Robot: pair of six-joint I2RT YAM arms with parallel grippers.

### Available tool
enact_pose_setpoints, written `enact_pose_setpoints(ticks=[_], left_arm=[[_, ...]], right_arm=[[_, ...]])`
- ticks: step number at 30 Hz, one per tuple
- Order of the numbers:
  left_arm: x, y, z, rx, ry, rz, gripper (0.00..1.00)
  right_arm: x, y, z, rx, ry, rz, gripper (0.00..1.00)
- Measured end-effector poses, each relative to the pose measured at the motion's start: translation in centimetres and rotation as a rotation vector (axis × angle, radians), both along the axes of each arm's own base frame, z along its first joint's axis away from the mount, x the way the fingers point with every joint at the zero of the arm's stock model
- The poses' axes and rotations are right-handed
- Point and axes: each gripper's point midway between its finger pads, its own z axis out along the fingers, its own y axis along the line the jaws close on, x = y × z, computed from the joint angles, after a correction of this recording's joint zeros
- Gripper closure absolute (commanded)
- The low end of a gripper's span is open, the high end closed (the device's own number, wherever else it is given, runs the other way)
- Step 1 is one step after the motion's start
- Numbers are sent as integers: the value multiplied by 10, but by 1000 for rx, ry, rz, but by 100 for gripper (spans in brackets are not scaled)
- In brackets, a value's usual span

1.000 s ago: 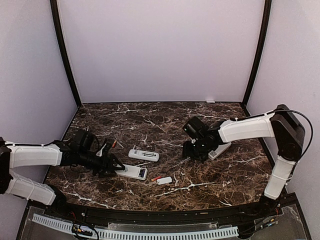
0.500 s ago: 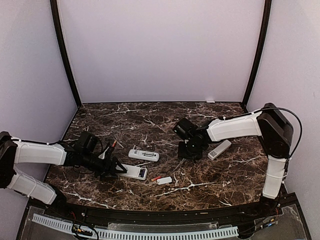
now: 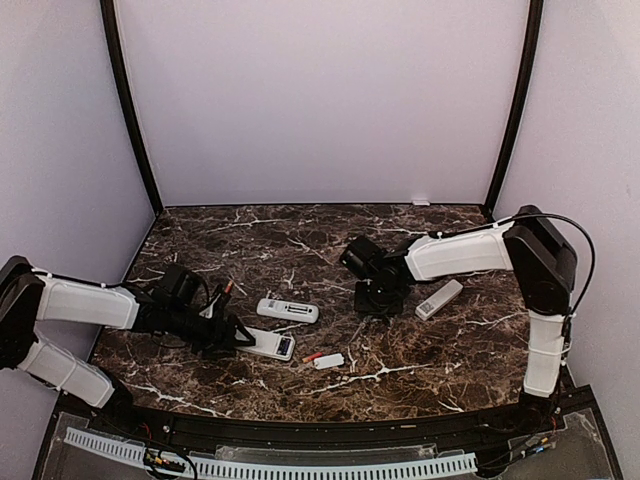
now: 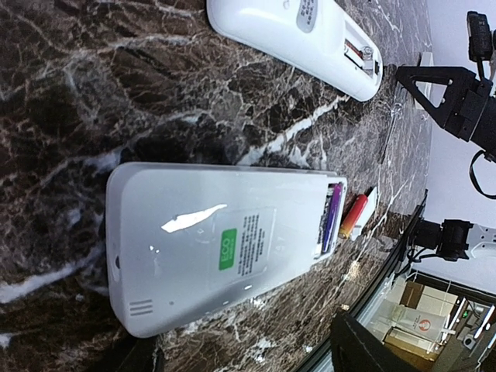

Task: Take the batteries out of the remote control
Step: Adjust the remote control without the battery cover at the center of the board, then pick up the screwdriver from the center of the board.

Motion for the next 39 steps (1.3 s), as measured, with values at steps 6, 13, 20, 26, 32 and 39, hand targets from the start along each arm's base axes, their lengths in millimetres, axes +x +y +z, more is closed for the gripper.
enact_pose_setpoints(ticks=[6,13,20,26,32,39], left_arm=[[18,-4,1,7,-51,18,26],[34,-8,3,16,-109,26,26],[49,7,41,77,-289,59,26],[63,11,99,52,-482,80,26],[67,-2,131,-33,-555,59,28],[56,-40,169,-201,-620,1,29]], right_arm=[[3,-3,0,-4,-3,-11,75],[9,-2,0,23,-5,-23,83],[19,2,0,88,-11,-38,97],[24,5,1,139,-18,-49,100],[16,3,15,186,-22,-45,100],[22,21,105,409,-182,-16,100]])
